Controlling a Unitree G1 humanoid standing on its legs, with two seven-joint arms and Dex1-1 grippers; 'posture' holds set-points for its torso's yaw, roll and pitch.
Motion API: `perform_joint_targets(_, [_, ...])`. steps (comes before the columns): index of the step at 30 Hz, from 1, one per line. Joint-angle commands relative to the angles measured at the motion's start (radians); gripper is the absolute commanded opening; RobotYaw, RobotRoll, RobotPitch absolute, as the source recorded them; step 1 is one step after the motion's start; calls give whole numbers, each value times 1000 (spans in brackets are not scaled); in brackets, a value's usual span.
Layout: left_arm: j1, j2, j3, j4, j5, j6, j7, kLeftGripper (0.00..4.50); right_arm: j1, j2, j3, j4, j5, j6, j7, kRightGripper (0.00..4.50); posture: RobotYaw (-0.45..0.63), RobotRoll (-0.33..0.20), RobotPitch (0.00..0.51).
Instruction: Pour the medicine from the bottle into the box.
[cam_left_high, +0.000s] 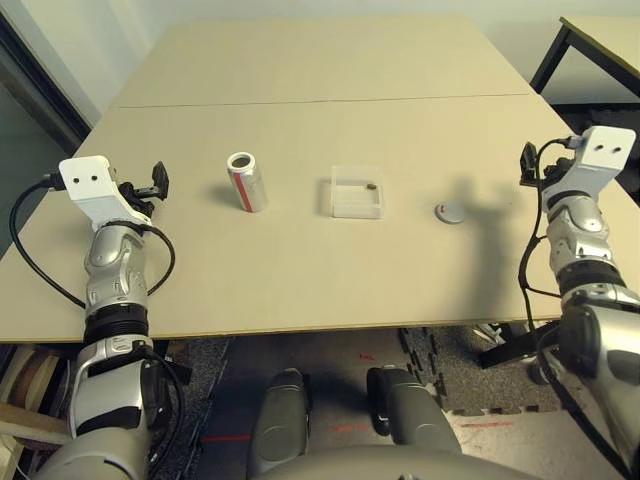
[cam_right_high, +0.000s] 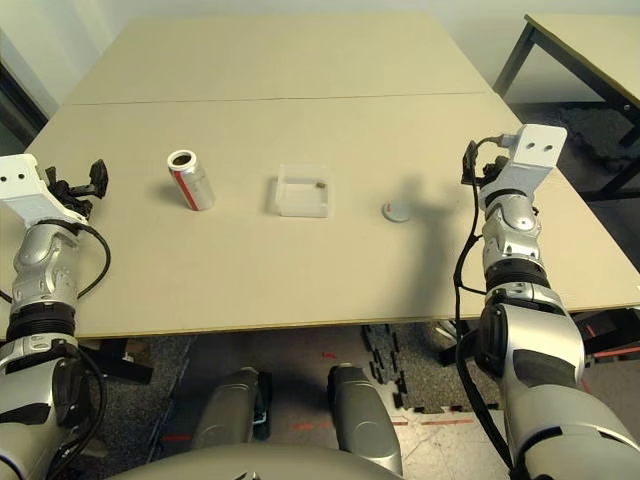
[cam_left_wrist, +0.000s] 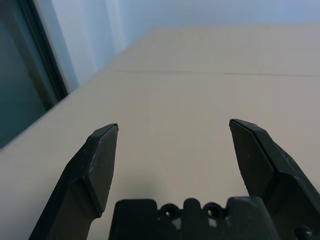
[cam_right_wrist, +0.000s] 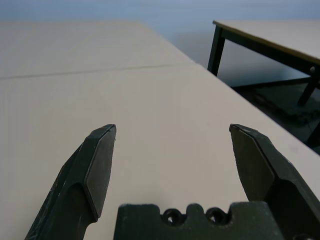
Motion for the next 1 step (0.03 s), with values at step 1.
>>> perform_joint_targets(1, [-4, 14, 11, 32, 3, -21, 8, 4464, 16, 5, -7, 4, -1, -3, 6, 4500, -57, 0, 100])
